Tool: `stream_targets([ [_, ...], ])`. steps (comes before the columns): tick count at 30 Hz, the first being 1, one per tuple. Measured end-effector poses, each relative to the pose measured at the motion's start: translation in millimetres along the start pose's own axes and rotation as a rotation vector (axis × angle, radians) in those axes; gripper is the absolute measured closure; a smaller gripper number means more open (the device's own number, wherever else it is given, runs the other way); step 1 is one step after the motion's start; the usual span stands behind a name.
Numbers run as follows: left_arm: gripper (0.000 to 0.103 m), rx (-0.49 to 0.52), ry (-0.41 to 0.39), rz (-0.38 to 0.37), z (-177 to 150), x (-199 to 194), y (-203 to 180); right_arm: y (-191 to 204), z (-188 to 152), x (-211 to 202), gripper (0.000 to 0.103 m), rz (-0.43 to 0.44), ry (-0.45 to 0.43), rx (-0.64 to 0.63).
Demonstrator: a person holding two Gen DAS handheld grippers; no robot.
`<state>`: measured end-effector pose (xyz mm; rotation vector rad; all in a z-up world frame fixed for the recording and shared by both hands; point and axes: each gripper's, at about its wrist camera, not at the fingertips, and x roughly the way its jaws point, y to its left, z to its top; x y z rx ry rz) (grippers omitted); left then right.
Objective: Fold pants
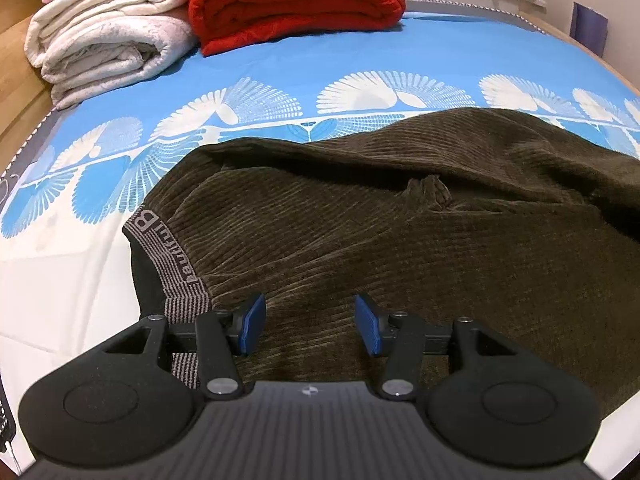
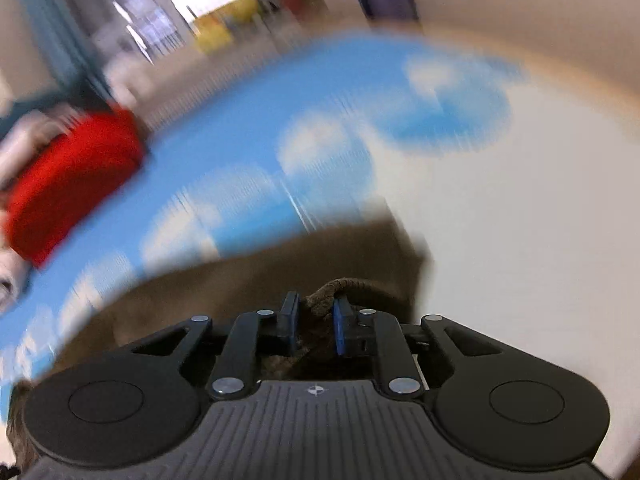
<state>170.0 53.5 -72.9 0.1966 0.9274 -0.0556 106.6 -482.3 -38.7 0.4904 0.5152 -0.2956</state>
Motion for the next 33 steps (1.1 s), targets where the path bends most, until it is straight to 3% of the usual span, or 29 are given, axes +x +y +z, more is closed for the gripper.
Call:
stream_targets([
  [2,0.048,0.007,0.006,0.0,-0.3,0.9,-2.9,15.0,17.9,1.8,0.088,0.059,-0.15,-0.032],
  [6,0.048,0.025,0.012,-0.009,-1.4,1.7,-6.7,22.5,47.6,1.6,0.089,0.201,-0.345,0.039],
  [8,0.048,0.039,0.008,-0.009,-1.8,2.7,-7.5,30.3,55.1,7.4,0.088,0.229,-0.394,-0.011],
  [10,0.048,0.037,0.01,-0.005,-0.9,5.2,-4.7,34.4,56.2,27.3,0.082,0.118,-0.319,-0.084],
  [13,0.048,-0.006,0.02,-0.008,2.6,8.8,2.8,6.6,49.3,60.1,0.073,-0.084,-0.108,-0.066],
  [15,0.048,-0.029,0.017,-0.018,5.6,9.1,4.6,-28.2,46.4,67.3,0.055,-0.145,-0.037,0.016],
  [20,0.048,0.016,0.002,-0.029,7.3,7.1,-5.5,-109.4,26.5,70.2,0.044,-0.334,0.106,0.256],
  [22,0.048,0.035,0.0,-0.028,6.6,7.1,-10.1,-128.4,6.9,75.9,0.044,-0.337,0.212,0.344],
  [24,0.048,0.039,0.004,-0.025,6.2,8.2,-11.3,-133.9,-7.4,82.0,0.044,-0.289,0.291,0.347],
  [28,0.045,0.035,0.018,-0.012,3.4,10.3,-9.7,-110.4,-20.6,91.4,0.044,-0.238,0.334,0.168],
  [29,0.044,0.04,0.021,-0.007,2.7,10.8,-9.5,-102.6,-21.1,96.0,0.049,-0.237,0.336,0.126],
  [30,0.044,0.051,0.024,0.001,1.4,11.8,-9.3,-97.1,-21.8,100.2,0.068,-0.226,0.34,0.095],
  [32,0.044,0.063,0.033,0.02,-1.2,14.0,-7.3,-87.1,-23.4,103.8,0.092,-0.229,0.351,0.039],
  [33,0.044,0.062,0.04,0.028,-2.0,15.6,-5.2,-80.6,-16.7,106.8,0.093,-0.233,0.339,0.029],
])
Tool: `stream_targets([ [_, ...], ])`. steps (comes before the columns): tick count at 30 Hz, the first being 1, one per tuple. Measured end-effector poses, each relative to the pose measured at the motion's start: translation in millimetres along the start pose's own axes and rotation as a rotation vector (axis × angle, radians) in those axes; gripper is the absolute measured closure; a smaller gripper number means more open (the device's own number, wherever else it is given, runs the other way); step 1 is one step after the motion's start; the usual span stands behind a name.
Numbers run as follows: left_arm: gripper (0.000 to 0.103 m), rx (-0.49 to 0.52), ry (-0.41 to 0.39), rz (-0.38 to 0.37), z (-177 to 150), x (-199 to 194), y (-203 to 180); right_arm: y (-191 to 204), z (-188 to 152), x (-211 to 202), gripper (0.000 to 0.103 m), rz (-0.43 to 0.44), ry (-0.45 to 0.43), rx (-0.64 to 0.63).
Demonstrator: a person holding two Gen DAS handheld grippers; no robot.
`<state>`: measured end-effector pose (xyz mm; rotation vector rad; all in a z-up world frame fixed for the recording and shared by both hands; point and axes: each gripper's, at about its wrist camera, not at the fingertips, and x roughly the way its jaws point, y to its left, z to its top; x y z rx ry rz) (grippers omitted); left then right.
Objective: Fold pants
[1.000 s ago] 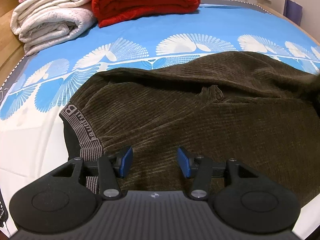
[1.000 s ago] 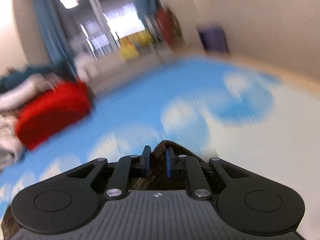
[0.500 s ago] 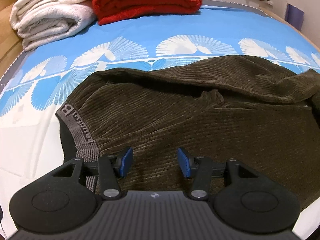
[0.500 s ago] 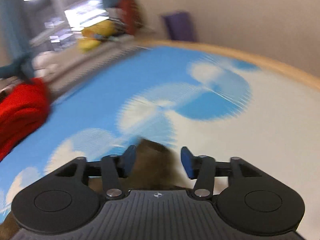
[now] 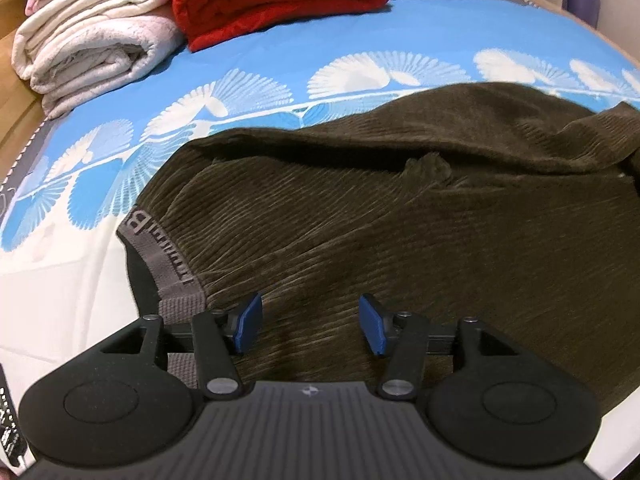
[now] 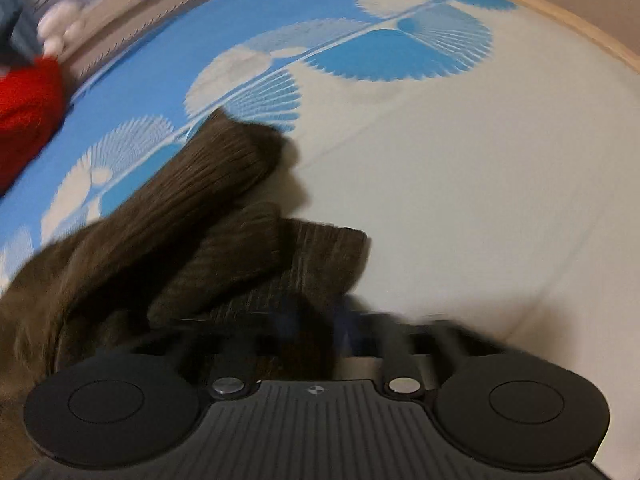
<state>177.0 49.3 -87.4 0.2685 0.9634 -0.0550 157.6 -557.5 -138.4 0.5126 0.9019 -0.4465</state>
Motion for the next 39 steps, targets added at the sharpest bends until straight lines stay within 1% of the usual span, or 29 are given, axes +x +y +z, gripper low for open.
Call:
stream_targets([
  [2,0.044,-0.016,0.014,0.009,-1.4,2.1,4.5,2.4,2.7,-15.9,0.095,0.007,-0.046,0.013],
  [4,0.044,-0.032,0.023,0.011,-2.8,2.2,8.2,2.8,8.6,-39.5,0.096,0.005,-0.121,0.055],
  [5,0.044,-0.034,0.024,0.012,-3.6,1.2,8.8,-1.0,10.1,-53.4,0.096,-0.016,-0.165,0.076],
  [6,0.044,-0.03,0.022,0.012,-4.9,-0.3,8.9,-6.9,10.3,-65.5,0.096,-0.075,-0.202,0.095],
  [7,0.044,-0.023,0.021,0.014,-6.2,-2.1,7.7,-17.2,8.8,-78.2,0.097,-0.186,-0.231,0.116],
  [8,0.044,-0.015,0.019,0.016,-7.9,-4.2,6.7,-29.3,6.2,-84.0,0.097,-0.295,-0.231,0.14],
  [9,0.044,-0.007,0.019,0.017,-9.3,-6.0,5.7,-46.7,1.9,-86.5,0.097,-0.38,-0.205,0.189],
  [11,0.044,0.008,0.024,0.023,-12.7,-8.5,4.5,-91.8,-14.9,-81.4,0.097,-0.484,-0.084,0.342],
  [12,0.044,0.014,0.027,0.025,-14.9,-9.9,5.0,-111.1,-24.8,-77.8,0.097,-0.499,-0.022,0.415],
  [13,0.044,0.014,0.03,0.024,-16.8,-10.8,5.7,-130.6,-35.0,-74.4,0.096,-0.467,0.029,0.513],
  [14,0.043,0.008,0.033,0.023,-18.7,-11.8,7.5,-146.9,-43.2,-71.5,0.092,-0.405,0.068,0.604],
  [15,0.042,-0.005,0.037,0.021,-20.3,-12.4,11.5,-154.8,-46.1,-70.7,0.089,-0.365,0.085,0.63],
  [17,0.041,-0.049,0.046,0.019,-22.5,-13.0,22.7,-155.7,-41.9,-76.1,0.085,-0.342,0.064,0.589],
  [18,0.04,-0.086,0.053,0.02,-23.7,-12.5,31.8,-152.9,-39.1,-77.3,0.071,-0.32,0.057,0.552],
  [19,0.04,-0.121,0.062,0.022,-24.7,-11.5,40.0,-148.9,-37.8,-76.3,0.062,-0.299,0.065,0.52],
  [20,0.04,-0.164,0.073,0.024,-25.8,-10.1,49.9,-144.9,-36.7,-73.3,0.05,-0.287,0.085,0.483],
  [23,0.039,-0.308,0.117,0.027,-32.3,-4.1,82.0,-136.9,-37.7,-61.6,0.05,-0.289,0.176,0.406],
  [24,0.039,-0.345,0.136,0.026,-35.4,-1.5,90.2,-133.5,-34.9,-59.2,0.056,-0.304,0.184,0.379],
  [25,0.039,-0.368,0.155,0.022,-38.1,1.3,95.9,-129.2,-31.4,-57.6,0.068,-0.314,0.178,0.352],
  [26,0.039,-0.384,0.18,0.019,-41.1,5.0,100.8,-126.3,-30.1,-59.0,0.092,-0.319,0.166,0.333],
  [27,0.039,-0.388,0.213,0.022,-44.6,9.9,104.2,-125.7,-28.4,-60.8,0.094,-0.325,0.152,0.332],
  [29,0.04,-0.383,0.33,0.043,-55.6,26.3,106.9,-129.7,-27.7,-66.1,0.095,-0.36,0.128,0.37],
  [30,0.04,-0.383,0.353,0.048,-59.1,30.3,108.2,-130.5,-27.3,-65.1,0.095,-0.362,0.137,0.38],
  [32,0.04,-0.375,0.35,0.051,-58.8,30.3,108.6,-128.8,-29.7,-60.1,0.095,-0.38,0.163,0.372],
  [34,0.04,-0.361,0.34,0.065,-56.9,27.8,106.3,-126.9,-25.4,-59.6,0.093,-0.389,0.158,0.379],
  [35,0.04,-0.351,0.32,0.074,-54.1,24.7,104.5,-124.6,-25.7,-63.5,0.09,-0.399,0.145,0.381],
  [37,0.04,-0.322,0.239,0.089,-46.9,13.0,100.8,-122.6,-21.6,-73.6,0.077,-0.415,0.096,0.368],
  [38,0.04,-0.313,0.204,0.076,-44.6,8.8,100.0,-120.6,-18.7,-78.7,0.064,-0.42,0.063,0.351],
  [39,0.04,-0.309,0.203,0.056,-44.7,9.5,98.9,-118.2,-16.1,-83.4,0.053,-0.425,0.033,0.333],
])
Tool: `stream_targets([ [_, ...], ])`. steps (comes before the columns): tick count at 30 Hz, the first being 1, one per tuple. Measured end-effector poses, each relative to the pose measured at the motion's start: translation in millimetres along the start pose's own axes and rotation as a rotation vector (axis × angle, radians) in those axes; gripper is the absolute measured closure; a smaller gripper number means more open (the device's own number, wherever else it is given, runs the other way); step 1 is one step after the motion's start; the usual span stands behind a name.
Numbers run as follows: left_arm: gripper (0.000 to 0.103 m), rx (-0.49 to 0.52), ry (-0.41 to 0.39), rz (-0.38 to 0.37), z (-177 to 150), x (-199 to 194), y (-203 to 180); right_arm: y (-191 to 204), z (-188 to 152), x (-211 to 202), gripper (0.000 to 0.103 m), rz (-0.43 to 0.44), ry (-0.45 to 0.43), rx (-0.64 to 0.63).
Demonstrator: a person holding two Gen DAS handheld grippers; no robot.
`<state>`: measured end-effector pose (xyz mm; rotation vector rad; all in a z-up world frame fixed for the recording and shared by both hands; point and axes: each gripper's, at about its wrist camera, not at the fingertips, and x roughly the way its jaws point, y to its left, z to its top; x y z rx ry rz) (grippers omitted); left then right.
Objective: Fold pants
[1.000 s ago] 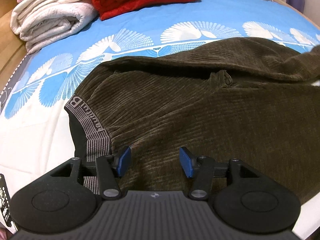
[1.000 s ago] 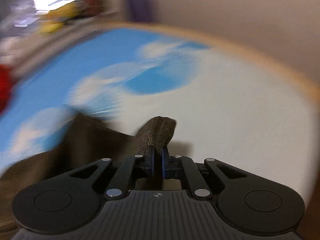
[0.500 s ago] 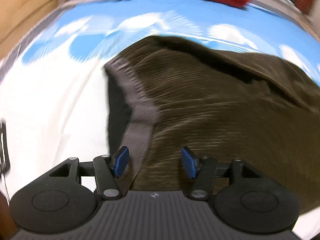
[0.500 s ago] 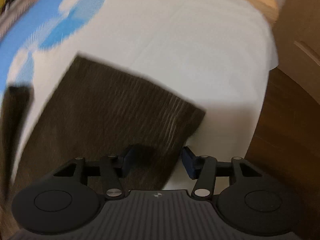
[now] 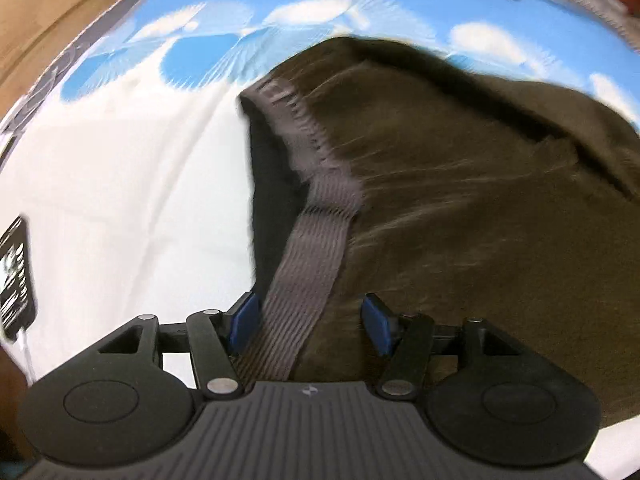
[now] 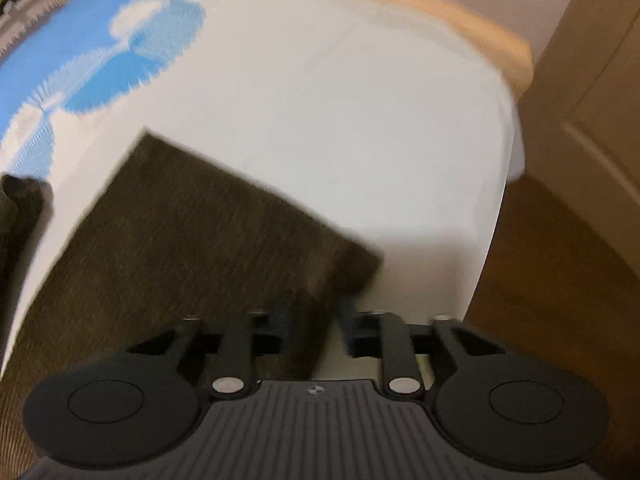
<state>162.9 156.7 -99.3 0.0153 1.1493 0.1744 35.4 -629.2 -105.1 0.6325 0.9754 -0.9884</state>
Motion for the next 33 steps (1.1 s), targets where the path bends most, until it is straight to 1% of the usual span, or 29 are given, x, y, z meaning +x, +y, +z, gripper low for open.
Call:
stream_targets([
  [1,0.04,0.008,0.05,-0.002,-2.3,7.7,-0.5,1.2,0.7,-3.7,0.051,0.004,-0.028,-0.011],
  [2,0.04,0.013,0.148,0.029,-7.3,22.4,-0.1,2.7,2.7,-8.6,0.05,0.017,-0.049,-0.019],
  [3,0.039,0.027,0.169,0.041,-10.3,26.8,-0.5,1.9,3.2,-13.9,0.05,0.035,-0.064,-0.022],
  [4,0.039,0.052,0.164,0.044,-7.8,24.0,-2.4,3.9,3.4,-17.5,0.05,0.059,-0.076,-0.023],
  [7,0.039,0.066,0.193,0.06,-6.4,19.4,-1.3,8.5,2.9,-31.7,0.05,0.128,-0.105,-0.03],
  [10,0.039,0.086,0.237,0.103,-13.7,19.6,1.1,16.6,3.1,-41.9,0.051,0.196,-0.135,-0.047],
  [11,0.039,0.099,0.237,0.111,-15.3,17.5,0.7,18.5,3.3,-45.3,0.051,0.218,-0.144,-0.048],
  [12,0.039,0.105,0.227,0.115,-17.9,14.3,-0.1,20.0,3.2,-48.4,0.059,0.242,-0.15,-0.044],
  [13,0.039,0.111,0.201,0.114,-17.9,8.0,0.0,21.1,3.1,-50.7,0.064,0.267,-0.148,-0.04],
  [14,0.039,0.113,0.162,0.109,-21.7,-1.4,0.2,21.7,3.7,-53.9,0.072,0.291,-0.143,-0.035],
  [15,0.039,0.113,0.112,0.101,-21.5,-12.7,-0.4,22.9,3.3,-56.7,0.077,0.323,-0.139,-0.027],
  [17,0.039,0.103,0.017,0.084,-18.6,-39.7,-2.5,26.2,2.7,-64.6,0.081,0.378,-0.142,-0.02],
  [18,0.039,0.095,-0.028,0.075,-15.2,-53.7,-5.1,28.0,2.6,-68.1,0.081,0.404,-0.148,-0.021],
  [20,0.039,0.084,-0.137,0.024,-10.2,-84.7,-15.1,33.2,2.4,-75.7,0.08,0.469,-0.159,-0.03],
  [21,0.047,0.094,-0.2,-0.019,-7.6,-99.4,-23.0,36.6,1.8,-78.3,0.079,0.505,-0.157,-0.042],
  [22,0.061,0.112,-0.249,-0.041,-5.3,-108.8,-32.0,41.6,1.5,-79.5,0.079,0.543,-0.15,-0.06],
  [23,0.081,0.141,-0.301,-0.045,-3.3,-116.2,-43.4,47.0,1.1,-80.5,0.079,0.57,-0.144,-0.08],
  [24,0.092,0.17,-0.345,-0.034,-1.2,-119.5,-56.5,53.2,0.0,-81.6,0.079,0.586,-0.136,-0.102],
  [25,0.098,0.189,-0.371,-0.029,1.1,-118.6,-70.1,60.1,-2.5,-82.8,0.079,0.598,-0.129,-0.125],
  [26,0.1,0.197,-0.371,-0.045,5.0,-112.7,-82.7,67.0,-4.7,-82.9,0.079,0.61,-0.119,-0.144],
  [27,0.1,0.197,-0.348,-0.076,10.8,-104.6,-95.0,73.4,-6.6,-82.3,0.079,0.622,-0.108,-0.156],
  [28,0.099,0.189,-0.302,-0.111,19.6,-96.0,-108.1,78.8,-8.4,-81.7,0.079,0.63,-0.1,-0.161],
  [29,0.099,0.17,-0.258,-0.145,30.8,-87.3,-119.4,84.3,-9.5,-80.9,0.079,0.635,-0.093,-0.164],
  [30,0.098,0.142,-0.233,-0.193,44.0,-81.1,-130.2,89.8,-9.6,-79.1,0.079,0.64,-0.088,-0.165],
  [31,0.098,0.115,-0.221,-0.245,58.5,-77.8,-140.7,95.0,-9.4,-77.2,0.079,0.645,-0.082,-0.161],
  [33,0.096,0.065,-0.197,-0.32,85.2,-68.5,-156.1,104.5,-7.8,-71.6,0.079,0.655,-0.066,-0.138],
])
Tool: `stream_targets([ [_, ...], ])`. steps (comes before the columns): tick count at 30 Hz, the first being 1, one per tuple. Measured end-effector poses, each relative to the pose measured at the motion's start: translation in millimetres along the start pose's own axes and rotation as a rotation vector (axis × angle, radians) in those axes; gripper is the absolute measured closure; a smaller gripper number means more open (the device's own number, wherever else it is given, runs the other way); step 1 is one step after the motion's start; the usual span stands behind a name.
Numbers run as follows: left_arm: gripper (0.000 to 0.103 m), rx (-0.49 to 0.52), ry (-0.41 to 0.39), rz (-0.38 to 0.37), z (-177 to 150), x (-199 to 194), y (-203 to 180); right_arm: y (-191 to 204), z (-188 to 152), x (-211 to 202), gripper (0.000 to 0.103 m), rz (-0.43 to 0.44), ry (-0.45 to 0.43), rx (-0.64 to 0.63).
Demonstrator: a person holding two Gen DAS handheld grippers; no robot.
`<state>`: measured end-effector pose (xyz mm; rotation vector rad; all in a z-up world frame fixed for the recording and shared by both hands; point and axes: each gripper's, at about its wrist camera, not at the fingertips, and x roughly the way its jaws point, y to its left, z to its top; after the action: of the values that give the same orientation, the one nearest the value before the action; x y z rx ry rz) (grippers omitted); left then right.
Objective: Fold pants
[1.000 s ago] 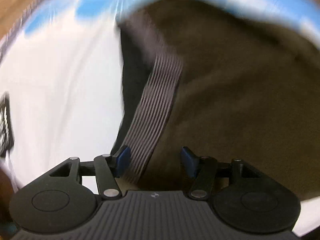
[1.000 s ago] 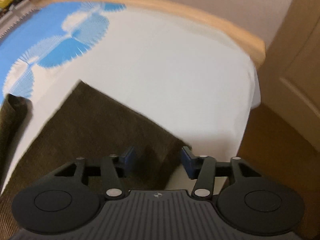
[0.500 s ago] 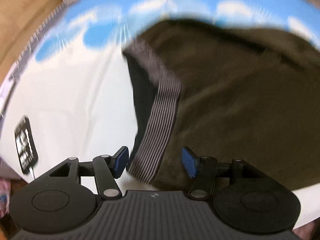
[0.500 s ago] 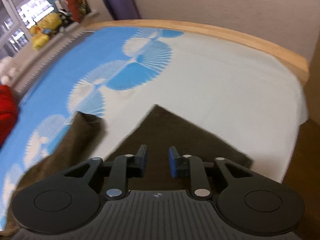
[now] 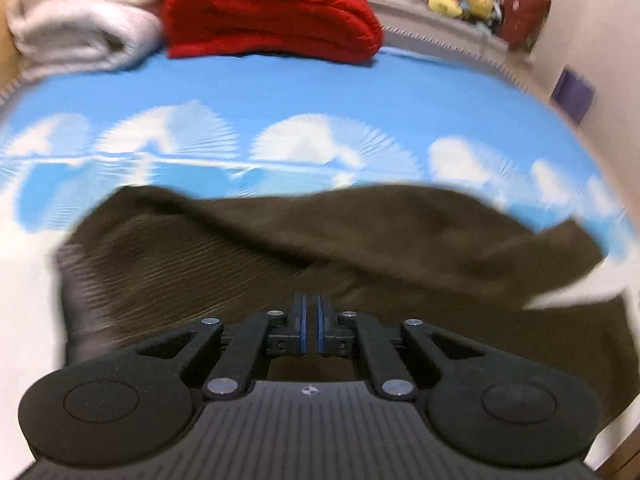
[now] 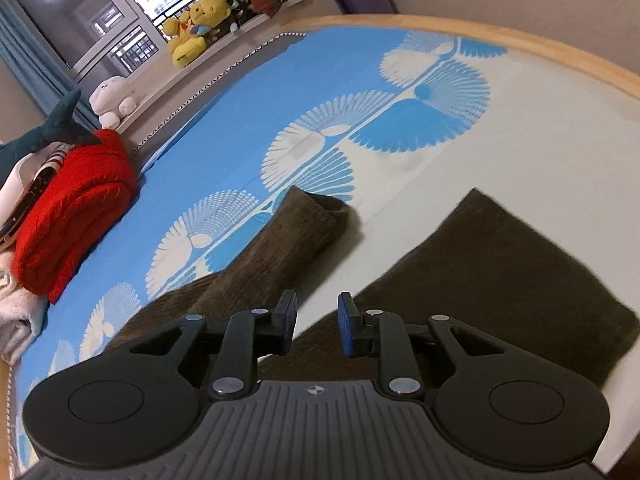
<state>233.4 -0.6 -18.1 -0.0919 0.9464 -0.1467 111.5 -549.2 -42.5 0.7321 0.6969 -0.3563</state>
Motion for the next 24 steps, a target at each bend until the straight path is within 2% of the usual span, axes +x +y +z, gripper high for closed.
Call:
stream_targets([
  [2,0.09,-0.07,0.015,-0.068,17.4,23.5,-4.8,3.0,2.0,13.7,0.079,0.005,0.017,0.034],
  [4,0.085,-0.114,0.029,-0.095,18.5,46.9,-8.9,8.3,2.9,29.6,0.077,0.011,0.035,0.053],
  [6,0.083,-0.184,0.126,-0.089,17.2,79.2,-8.6,14.5,4.1,46.5,0.077,0.01,0.051,0.056],
  [7,0.071,-0.217,0.148,-0.108,19.1,88.3,-6.2,16.9,4.7,55.7,0.074,0.01,0.062,0.065],
  [9,0.051,-0.25,0.194,-0.137,20.8,107.5,-8.8,18.8,6.4,76.0,0.063,0.017,0.088,0.108],
  [13,0.049,-0.307,0.244,-0.14,24.1,140.5,-7.8,22.6,9.5,116.1,0.058,0.0,0.117,0.19],
  [15,0.051,-0.35,0.266,-0.142,23.1,155.9,-6.4,24.3,10.3,133.1,0.057,0.015,0.135,0.218],
  [17,0.059,-0.37,0.271,-0.143,24.8,159.4,-3.4,29.1,11.2,146.7,0.058,0.007,0.147,0.213],
  [19,0.088,-0.369,0.258,-0.119,31.9,162.1,-4.5,34.0,12.5,153.1,0.062,-0.031,0.135,0.188],
  [21,0.094,-0.356,0.256,-0.087,38.8,157.9,-6.1,36.5,15.0,151.8,0.09,-0.105,0.091,0.192],
  [23,0.096,-0.362,0.246,-0.084,46.3,150.5,-7.9,35.2,19.6,145.9,0.1,-0.114,0.053,0.227],
  [24,0.096,-0.364,0.23,-0.081,50.9,145.9,-9.3,35.1,22.7,140.1,0.1,-0.106,0.03,0.242],
])
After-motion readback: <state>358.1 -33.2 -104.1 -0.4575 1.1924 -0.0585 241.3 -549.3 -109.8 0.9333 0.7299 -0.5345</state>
